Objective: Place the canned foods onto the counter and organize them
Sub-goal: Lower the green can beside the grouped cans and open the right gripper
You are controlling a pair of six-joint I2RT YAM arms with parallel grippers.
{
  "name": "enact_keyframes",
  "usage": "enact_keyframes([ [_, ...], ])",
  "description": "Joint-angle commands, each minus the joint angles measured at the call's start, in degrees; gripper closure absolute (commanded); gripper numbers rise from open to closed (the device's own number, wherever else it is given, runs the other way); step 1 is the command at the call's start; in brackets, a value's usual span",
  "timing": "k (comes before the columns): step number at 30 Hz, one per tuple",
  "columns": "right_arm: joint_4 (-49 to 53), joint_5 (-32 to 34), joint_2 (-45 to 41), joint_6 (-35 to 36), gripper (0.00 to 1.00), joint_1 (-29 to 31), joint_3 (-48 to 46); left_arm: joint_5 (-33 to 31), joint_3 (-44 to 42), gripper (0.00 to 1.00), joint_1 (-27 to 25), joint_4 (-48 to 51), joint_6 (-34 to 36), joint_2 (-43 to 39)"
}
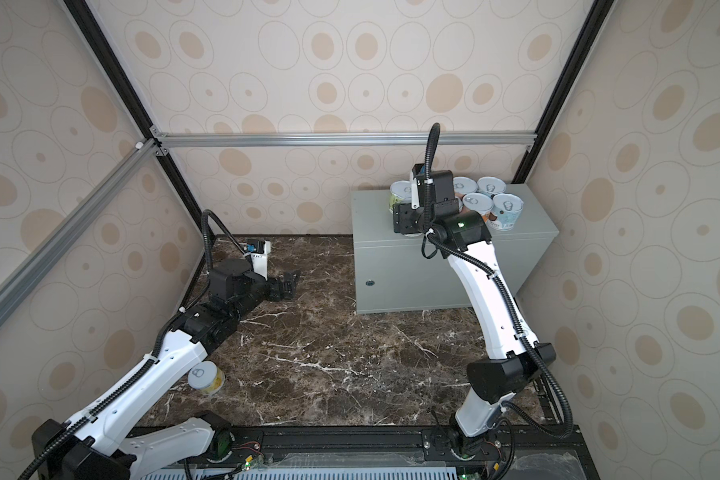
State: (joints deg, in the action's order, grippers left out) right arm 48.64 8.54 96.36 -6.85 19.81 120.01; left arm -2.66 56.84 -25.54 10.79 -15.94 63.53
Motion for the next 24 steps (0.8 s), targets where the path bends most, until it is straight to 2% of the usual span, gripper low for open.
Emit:
enact_keyframes([
  [1,-3.73,-1.55,0.57,-0.49,0.49,-0.54,2.11,0.68,-0.06,0.01,0.66,-1.48,-0.67,0.37],
  [11,-4.00,-2.87,1.91,-0.89,0.48,-1.06,2.34,1.15,-0.24,0.01,1.02,-1.82,-0.76,0.90],
  [24,-3.49,-2.56,0.68,-0.52,0.22,-1.18,2.95,1.73,-0.31,0.01,1.37,-2.00,-1.11,1.03],
])
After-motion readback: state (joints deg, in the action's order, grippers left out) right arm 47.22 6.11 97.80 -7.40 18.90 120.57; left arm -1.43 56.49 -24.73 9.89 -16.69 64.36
